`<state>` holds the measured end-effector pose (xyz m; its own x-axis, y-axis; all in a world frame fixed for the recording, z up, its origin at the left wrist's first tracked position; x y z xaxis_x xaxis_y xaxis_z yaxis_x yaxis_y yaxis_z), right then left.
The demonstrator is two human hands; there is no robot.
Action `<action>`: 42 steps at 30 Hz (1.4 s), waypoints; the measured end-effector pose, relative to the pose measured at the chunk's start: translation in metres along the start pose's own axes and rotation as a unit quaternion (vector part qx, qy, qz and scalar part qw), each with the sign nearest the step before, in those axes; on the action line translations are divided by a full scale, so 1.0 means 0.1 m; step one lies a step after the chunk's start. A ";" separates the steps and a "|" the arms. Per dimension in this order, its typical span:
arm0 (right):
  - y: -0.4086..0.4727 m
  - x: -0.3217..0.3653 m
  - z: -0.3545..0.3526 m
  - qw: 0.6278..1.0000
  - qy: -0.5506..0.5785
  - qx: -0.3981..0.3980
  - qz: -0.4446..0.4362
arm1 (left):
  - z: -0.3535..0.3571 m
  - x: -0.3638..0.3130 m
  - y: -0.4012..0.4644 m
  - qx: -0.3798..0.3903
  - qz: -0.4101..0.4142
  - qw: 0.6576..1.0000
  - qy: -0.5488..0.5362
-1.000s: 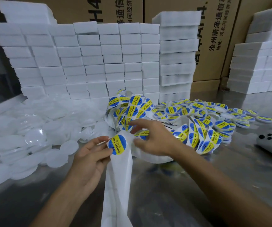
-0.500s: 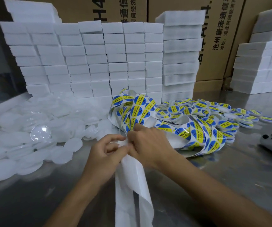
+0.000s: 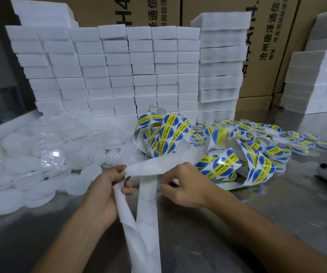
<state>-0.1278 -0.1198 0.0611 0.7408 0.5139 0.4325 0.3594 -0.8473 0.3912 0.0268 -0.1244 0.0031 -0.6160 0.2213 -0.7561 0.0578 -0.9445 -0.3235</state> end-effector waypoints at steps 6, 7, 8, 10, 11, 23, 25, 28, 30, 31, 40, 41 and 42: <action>-0.01 0.06 -0.18 0.991 0.084 -0.084 -0.060 | 0.17 0.02 -0.06 0.043 0.035 0.987 0.151; -0.01 0.09 -0.18 0.990 0.088 -0.086 -0.067 | 0.23 0.02 -0.09 0.064 0.050 0.979 0.184; -0.01 0.11 -0.15 0.990 0.092 -0.084 -0.071 | 0.30 0.03 -0.13 0.088 0.066 0.970 0.219; -0.02 0.15 -0.10 0.989 0.102 -0.077 -0.077 | 0.39 0.08 -0.21 0.119 0.084 0.954 0.262; -0.03 0.18 -0.08 0.987 0.112 -0.078 -0.080 | 0.39 0.10 -0.22 0.124 0.087 0.953 0.263; 0.02 0.09 0.22 0.879 0.467 -0.068 0.070 | 0.33 -0.07 -0.16 0.078 0.141 0.978 0.131; 0.02 0.10 0.22 0.880 0.467 -0.064 0.061 | 0.33 -0.07 -0.16 0.079 0.150 0.974 0.148; 0.02 -0.01 0.12 0.849 0.511 -0.104 0.086 | 0.36 -0.09 -0.19 0.108 0.172 0.960 0.190; 0.02 -0.13 0.00 0.834 0.520 -0.153 0.109 | 0.41 -0.05 -0.20 0.139 0.170 0.947 0.232; 0.01 -0.18 -0.07 0.831 0.515 -0.175 0.115 | 0.41 -0.03 -0.19 0.142 0.169 0.939 0.263; -0.04 -0.36 -0.15 0.817 0.506 -0.209 0.181 | 0.51 0.15 -0.19 0.193 0.128 0.940 0.252; -0.04 -0.36 -0.14 0.820 0.500 -0.212 0.181 | 0.50 0.12 -0.18 0.191 0.120 0.950 0.215; -0.05 -0.35 -0.14 0.828 0.486 -0.219 0.173 | 0.48 0.10 -0.16 0.186 0.120 0.955 0.195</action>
<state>-0.1636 -0.1320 0.0550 -0.1280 0.2959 0.9466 -0.1776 -0.9459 0.2717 -0.0177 -0.1184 0.0280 -0.2756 -0.0071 -0.9613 -0.1684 -0.9841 0.0555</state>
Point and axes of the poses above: each hand's wrist, its own y-axis towards the middle knuckle, its own z-axis out of the palm, x = y × z, the point moved 10 cm from there along y, towards the middle knuckle, and after that the axes turned 5 degrees about -x, right-handed, at the moved point
